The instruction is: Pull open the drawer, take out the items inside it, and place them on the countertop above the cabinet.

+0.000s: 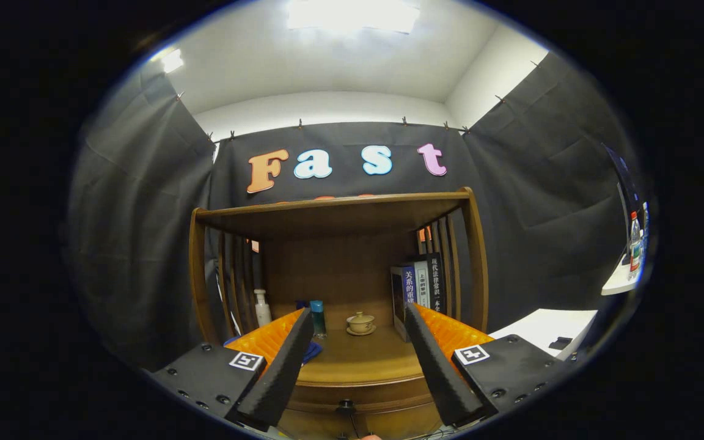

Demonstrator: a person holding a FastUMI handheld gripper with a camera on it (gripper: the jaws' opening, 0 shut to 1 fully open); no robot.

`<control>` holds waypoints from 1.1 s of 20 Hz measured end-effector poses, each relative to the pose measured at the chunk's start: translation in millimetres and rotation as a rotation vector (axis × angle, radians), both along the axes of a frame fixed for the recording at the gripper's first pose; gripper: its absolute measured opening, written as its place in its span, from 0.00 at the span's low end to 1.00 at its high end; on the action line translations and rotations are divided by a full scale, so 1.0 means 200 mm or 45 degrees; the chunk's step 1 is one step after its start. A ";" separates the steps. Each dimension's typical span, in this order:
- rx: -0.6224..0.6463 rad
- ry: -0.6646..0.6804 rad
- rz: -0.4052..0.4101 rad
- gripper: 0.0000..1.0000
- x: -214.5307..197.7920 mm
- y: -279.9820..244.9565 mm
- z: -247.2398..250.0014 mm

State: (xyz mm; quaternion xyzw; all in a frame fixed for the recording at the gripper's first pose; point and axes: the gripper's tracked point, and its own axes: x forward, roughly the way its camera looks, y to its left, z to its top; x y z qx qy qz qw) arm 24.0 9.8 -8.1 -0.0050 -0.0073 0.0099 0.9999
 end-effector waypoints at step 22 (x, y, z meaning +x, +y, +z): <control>-0.071 0.491 -0.048 0.98 0.30 -0.05 -1.57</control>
